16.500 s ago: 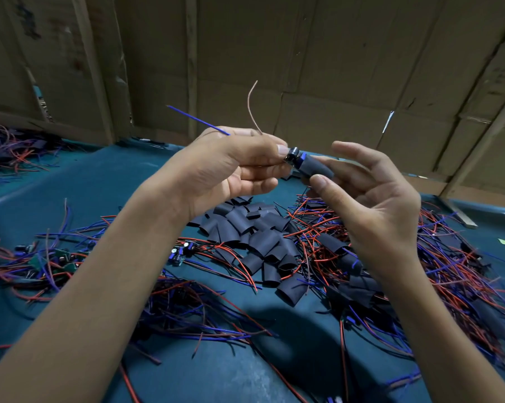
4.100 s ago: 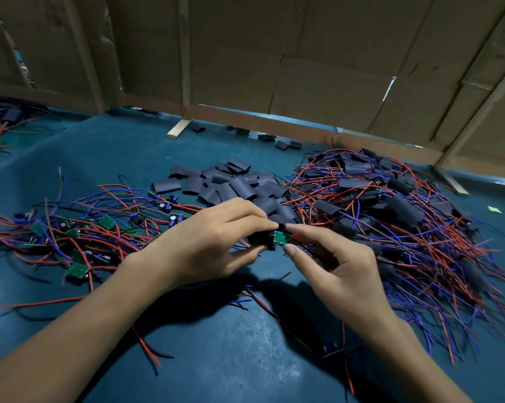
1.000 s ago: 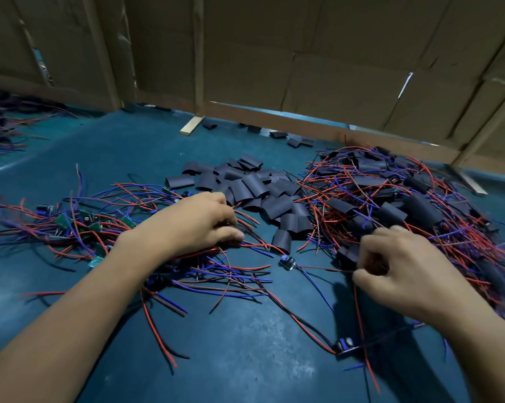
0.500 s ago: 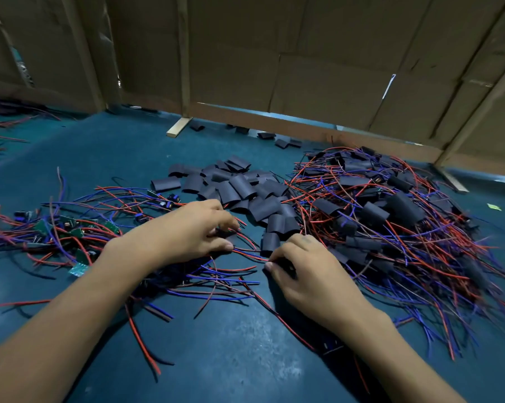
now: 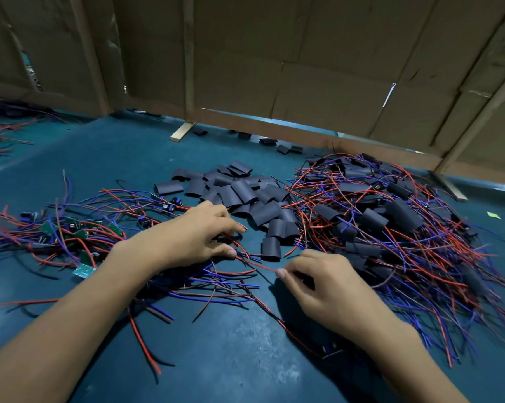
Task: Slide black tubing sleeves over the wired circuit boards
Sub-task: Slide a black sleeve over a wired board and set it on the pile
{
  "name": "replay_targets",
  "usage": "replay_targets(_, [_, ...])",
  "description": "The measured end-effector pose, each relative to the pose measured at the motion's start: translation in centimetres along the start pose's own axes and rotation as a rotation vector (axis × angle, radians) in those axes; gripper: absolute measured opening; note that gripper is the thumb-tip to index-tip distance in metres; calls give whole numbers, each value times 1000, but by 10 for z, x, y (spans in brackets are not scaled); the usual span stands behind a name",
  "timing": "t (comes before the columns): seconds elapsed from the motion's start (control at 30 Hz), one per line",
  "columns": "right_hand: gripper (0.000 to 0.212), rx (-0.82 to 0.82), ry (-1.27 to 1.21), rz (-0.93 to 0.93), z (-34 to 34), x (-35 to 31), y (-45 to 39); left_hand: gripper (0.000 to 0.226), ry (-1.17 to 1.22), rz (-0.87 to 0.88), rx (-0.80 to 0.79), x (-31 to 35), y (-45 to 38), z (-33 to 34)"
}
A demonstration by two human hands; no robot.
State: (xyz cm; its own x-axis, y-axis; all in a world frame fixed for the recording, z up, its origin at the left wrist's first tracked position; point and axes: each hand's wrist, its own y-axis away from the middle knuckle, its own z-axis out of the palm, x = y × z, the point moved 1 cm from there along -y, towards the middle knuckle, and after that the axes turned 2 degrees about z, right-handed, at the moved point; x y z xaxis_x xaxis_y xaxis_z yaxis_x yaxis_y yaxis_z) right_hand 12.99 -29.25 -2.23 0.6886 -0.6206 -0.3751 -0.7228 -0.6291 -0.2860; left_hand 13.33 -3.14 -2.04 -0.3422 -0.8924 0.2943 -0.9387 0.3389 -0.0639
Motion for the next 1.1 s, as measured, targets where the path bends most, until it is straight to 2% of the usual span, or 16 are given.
replay_targets(0.1, [16,144,-63,8,-9,5,-1,40,60,33,-24,-1,3,-1])
replay_targets(0.23, [15,377,-310,78,-28,13,0,38,92,31,-34,-2,2,-2])
replay_targets(0.33, [16,440,-457,113,-36,17,2,40,79,46,-36,-2,3,-4])
replay_targets(0.5, [14,509,-568,104,-39,15,3,38,102,57,63,1,2,-3])
replay_targets(0.6, [15,532,-567,110,-38,14,3,40,101,76,129,5,3,-1])
replay_targets(0.67, [17,554,-575,142,-36,14,2,33,37,128,184,7,3,-2])
replay_targets(0.77, [20,583,-555,177,-33,15,1,20,19,135,127,7,1,0])
replay_targets(0.9, [20,588,-479,188,-30,18,1,28,23,96,63,5,-3,5])
replay_targets(1.1, [16,527,-271,71,-23,12,0,41,21,59,69,4,-6,6])
